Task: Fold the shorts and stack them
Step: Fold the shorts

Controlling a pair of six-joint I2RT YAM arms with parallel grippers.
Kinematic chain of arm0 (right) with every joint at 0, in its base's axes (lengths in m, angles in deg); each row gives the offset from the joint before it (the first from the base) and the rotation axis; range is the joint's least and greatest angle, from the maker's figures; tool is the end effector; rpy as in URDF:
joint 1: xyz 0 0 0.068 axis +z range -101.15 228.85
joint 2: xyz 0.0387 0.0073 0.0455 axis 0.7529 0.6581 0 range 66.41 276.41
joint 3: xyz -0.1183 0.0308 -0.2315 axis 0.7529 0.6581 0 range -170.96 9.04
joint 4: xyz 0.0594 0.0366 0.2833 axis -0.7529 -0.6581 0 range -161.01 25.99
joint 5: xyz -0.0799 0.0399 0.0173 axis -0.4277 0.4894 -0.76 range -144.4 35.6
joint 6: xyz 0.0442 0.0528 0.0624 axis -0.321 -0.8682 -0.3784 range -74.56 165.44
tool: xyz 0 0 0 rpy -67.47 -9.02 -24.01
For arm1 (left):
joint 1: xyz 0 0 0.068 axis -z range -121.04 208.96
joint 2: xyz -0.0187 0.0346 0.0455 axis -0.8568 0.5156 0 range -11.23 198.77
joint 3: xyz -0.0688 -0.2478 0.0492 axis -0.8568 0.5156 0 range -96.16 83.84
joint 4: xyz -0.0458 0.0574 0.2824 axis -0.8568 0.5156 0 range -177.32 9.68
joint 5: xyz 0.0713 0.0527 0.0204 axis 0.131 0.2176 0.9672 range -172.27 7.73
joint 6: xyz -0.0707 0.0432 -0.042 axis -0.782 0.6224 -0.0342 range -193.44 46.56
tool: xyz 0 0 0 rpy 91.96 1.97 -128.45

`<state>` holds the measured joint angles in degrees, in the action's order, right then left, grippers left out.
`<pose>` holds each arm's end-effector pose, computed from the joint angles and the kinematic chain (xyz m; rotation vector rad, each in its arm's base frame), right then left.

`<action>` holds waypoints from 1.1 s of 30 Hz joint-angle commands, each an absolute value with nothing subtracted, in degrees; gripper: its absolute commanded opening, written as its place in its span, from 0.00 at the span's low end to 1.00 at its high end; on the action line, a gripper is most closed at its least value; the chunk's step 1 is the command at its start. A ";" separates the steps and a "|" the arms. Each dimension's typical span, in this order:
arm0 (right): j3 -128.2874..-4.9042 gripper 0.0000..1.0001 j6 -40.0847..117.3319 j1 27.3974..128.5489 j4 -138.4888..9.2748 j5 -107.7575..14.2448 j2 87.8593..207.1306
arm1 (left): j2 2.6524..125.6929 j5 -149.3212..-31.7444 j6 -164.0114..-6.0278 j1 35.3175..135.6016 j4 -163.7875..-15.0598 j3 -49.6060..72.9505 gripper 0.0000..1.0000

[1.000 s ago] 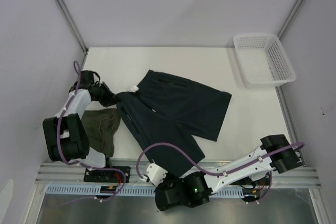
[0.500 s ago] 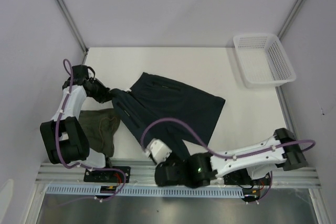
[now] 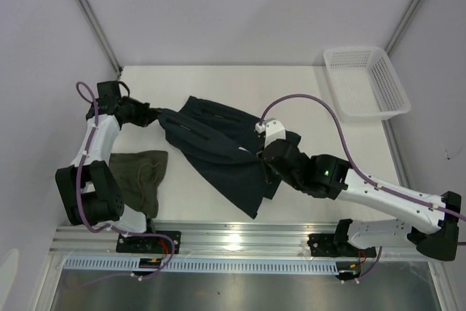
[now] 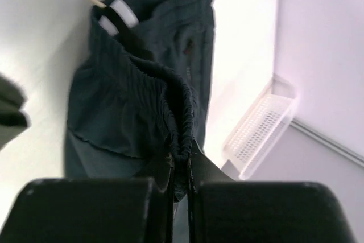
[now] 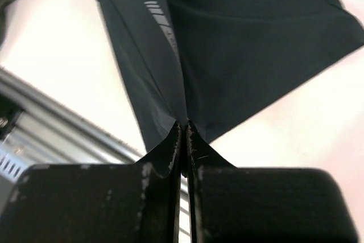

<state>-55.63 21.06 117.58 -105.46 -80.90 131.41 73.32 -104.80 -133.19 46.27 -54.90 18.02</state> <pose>0.1441 0.2677 0.3017 -0.6218 2.1454 0.3621 0.3706 0.0506 0.2150 -1.3626 2.1638 -0.8248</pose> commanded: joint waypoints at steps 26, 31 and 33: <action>-58.37 0.00 33.75 74.34 -93.11 -49.05 144.18 | 96.25 -107.41 -157.64 54.65 -72.20 -2.19 0.00; -59.69 0.00 33.84 69.07 -90.21 -46.75 149.81 | 100.47 -105.65 -159.30 55.00 -73.25 -5.54 0.00; -59.95 0.00 33.31 67.84 -89.07 -45.70 152.89 | 101.70 -105.47 -160.53 55.18 -75.10 -5.72 0.00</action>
<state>-57.24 32.47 69.84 -92.13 -47.89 150.38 100.71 -106.59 -157.14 54.97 -70.74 -2.66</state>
